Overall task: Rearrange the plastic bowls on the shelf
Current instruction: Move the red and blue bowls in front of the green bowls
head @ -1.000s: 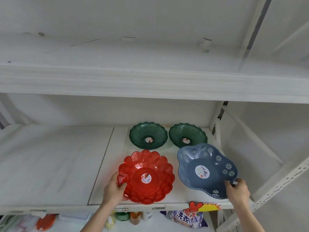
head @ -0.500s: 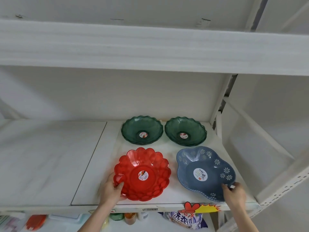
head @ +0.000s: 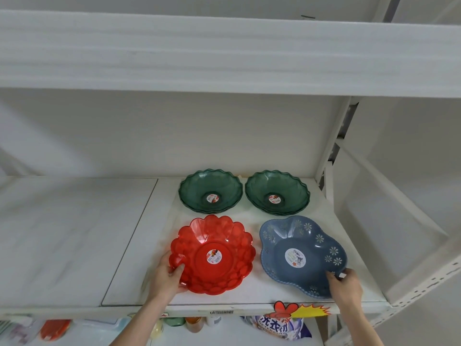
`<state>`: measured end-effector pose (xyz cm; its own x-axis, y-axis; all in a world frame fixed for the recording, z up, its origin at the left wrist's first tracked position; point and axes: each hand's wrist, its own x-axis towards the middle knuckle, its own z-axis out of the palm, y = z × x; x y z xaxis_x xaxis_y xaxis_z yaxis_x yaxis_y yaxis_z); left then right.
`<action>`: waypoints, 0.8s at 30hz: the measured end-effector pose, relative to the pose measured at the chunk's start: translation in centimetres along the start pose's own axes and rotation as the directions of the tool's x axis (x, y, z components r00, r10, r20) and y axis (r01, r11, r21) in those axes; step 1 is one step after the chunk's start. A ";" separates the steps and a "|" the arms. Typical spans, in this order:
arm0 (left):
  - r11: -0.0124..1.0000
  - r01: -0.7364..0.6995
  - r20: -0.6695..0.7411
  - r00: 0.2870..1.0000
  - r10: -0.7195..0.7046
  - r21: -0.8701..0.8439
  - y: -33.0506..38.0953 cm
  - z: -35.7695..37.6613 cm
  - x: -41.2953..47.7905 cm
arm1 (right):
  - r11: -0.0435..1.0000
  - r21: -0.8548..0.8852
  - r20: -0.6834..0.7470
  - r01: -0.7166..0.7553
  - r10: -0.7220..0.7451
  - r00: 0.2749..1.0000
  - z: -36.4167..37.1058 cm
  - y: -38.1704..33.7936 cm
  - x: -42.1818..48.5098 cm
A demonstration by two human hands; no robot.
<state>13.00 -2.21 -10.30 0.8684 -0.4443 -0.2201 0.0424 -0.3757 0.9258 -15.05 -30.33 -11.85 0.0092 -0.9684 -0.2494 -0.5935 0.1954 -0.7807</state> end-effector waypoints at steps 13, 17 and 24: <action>0.986 -0.044 0.047 0.998 0.037 0.159 0.0 -0.7 0.0 | 0.999 -0.046 0.027 0.024 -0.023 0.999 -0.2 0.0 0.0; 0.961 -0.059 0.084 0.996 0.037 0.270 0.4 -1.1 -0.1 | 0.992 -0.113 0.041 0.058 -0.053 0.998 -0.4 0.3 0.1; 0.881 -0.061 0.113 0.994 0.008 0.470 1.4 -2.5 -0.3 | 0.955 -0.268 0.122 0.126 -0.096 0.988 -2.1 -0.8 -1.5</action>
<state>14.09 -0.57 -8.13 0.8071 -0.5368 -0.2458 -0.2478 -0.6858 0.6843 -16.25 -29.38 -9.63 0.1642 -0.9564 -0.2415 -0.7814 0.0233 -0.6236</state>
